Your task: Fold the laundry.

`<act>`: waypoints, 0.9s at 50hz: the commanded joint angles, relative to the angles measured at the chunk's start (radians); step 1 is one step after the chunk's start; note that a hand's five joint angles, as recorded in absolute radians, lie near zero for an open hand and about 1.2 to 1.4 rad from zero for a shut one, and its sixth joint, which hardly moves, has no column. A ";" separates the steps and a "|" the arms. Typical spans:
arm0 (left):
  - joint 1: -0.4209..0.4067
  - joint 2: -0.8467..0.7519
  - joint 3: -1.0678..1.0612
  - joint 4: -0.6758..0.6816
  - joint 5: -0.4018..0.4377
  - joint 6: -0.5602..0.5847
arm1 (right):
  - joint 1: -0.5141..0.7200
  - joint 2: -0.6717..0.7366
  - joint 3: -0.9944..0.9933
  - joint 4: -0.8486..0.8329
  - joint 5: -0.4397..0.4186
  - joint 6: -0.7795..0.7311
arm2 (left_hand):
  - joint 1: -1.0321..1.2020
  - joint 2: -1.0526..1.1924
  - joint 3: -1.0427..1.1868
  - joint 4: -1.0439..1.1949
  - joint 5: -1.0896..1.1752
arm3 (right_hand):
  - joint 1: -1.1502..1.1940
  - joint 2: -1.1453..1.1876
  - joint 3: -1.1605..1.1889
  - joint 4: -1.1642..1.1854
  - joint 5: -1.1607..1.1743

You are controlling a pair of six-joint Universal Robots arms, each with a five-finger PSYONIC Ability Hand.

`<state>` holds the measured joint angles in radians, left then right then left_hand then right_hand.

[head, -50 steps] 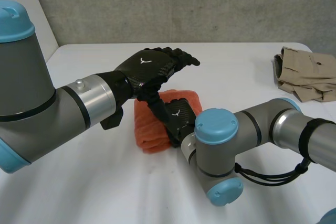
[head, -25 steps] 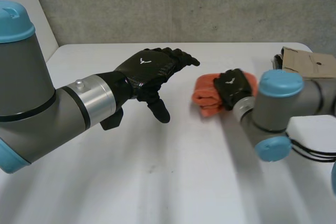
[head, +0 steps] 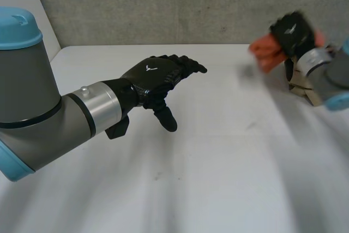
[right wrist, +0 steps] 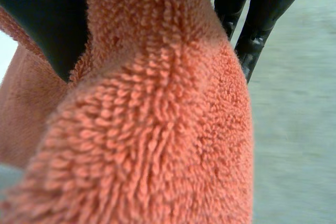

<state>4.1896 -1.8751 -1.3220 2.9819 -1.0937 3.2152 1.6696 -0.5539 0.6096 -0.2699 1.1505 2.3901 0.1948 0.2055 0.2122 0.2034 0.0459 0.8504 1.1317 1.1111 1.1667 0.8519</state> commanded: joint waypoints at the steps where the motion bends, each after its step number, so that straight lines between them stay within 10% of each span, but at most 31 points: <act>1: 0.000 0.005 -0.002 0.000 -0.002 0.000 | -0.113 0.160 -0.465 -0.006 -0.003 0.151 | 0.039 0.029 0.022 0.031 0.014 | 0.546 0.265 0.285 0.230 0.370; 8: -0.002 0.004 -0.002 0.002 -0.002 -0.001 | -0.168 0.207 -0.487 -0.046 -0.046 0.334 | 0.042 0.031 0.025 0.034 0.017 | 0.546 0.265 0.285 0.230 0.370; 26: -0.009 -0.013 -0.019 0.022 -0.002 -0.005 | -0.315 0.220 -0.102 0.003 -0.087 0.154 | 0.042 0.031 0.025 0.034 0.017 | 0.546 0.265 0.285 0.230 0.370; 29: -0.011 -0.012 -0.019 0.022 -0.002 -0.005 | -0.320 0.190 -0.085 0.044 -0.083 0.123 | 0.042 0.031 0.025 0.034 0.017 | 0.150 -0.131 -0.111 -0.166 -0.026; 31: -0.011 -0.010 -0.019 0.022 -0.002 -0.005 | -0.318 0.166 -0.079 0.083 -0.071 0.103 | 0.042 0.031 0.025 0.034 0.017 | -0.648 -0.929 -0.909 -0.964 -0.824; 45: -0.008 0.030 -0.016 0.022 -0.005 -0.008 | -0.254 -0.184 0.042 0.406 -0.035 0.104 | 0.039 0.029 0.022 0.031 0.014 | -0.676 -0.957 -0.937 -0.992 -0.852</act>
<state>4.1798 -1.8744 -1.3399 3.0034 -1.0957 3.2101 1.3555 -0.5354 0.5706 -0.0045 1.0997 2.4634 0.1948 0.2055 0.2122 0.2042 0.0459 0.2031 0.2204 0.2153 0.2356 0.0634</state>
